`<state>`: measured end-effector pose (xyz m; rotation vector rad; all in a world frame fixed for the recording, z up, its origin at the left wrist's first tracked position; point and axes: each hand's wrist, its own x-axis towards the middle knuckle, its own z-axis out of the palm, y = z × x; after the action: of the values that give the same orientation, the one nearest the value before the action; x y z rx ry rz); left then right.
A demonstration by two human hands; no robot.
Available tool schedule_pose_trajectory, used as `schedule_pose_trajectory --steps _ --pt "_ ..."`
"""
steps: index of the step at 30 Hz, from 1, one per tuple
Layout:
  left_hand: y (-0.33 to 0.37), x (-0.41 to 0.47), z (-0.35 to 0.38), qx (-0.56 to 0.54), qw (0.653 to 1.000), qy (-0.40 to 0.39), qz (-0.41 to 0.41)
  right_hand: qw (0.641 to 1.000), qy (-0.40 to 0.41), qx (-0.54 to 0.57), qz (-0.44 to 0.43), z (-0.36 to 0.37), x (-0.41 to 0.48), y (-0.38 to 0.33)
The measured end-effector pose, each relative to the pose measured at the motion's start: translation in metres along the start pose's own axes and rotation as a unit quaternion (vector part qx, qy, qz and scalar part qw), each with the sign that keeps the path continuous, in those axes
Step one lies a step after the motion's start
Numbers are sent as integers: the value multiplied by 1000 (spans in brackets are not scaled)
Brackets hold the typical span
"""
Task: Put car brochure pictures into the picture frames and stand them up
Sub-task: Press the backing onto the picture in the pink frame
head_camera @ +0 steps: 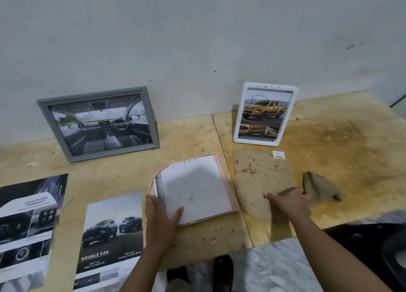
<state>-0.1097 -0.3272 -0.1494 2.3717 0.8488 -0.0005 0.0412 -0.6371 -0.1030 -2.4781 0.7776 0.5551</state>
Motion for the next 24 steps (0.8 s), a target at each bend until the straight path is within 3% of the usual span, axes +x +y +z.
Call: schedule_pose_trajectory --steps 5,12,20,24 --pt "5 -6 1 -31 999 9 -12 999 -10 33 11 8 31 18" --pt "2 -3 8 -73 994 18 -79 997 17 60 43 -8 3 8" --pt "2 -3 13 -72 993 46 -76 993 -13 83 79 -6 4 11" --pt "4 -4 15 -73 993 55 -72 988 -5 152 30 -16 5 11"
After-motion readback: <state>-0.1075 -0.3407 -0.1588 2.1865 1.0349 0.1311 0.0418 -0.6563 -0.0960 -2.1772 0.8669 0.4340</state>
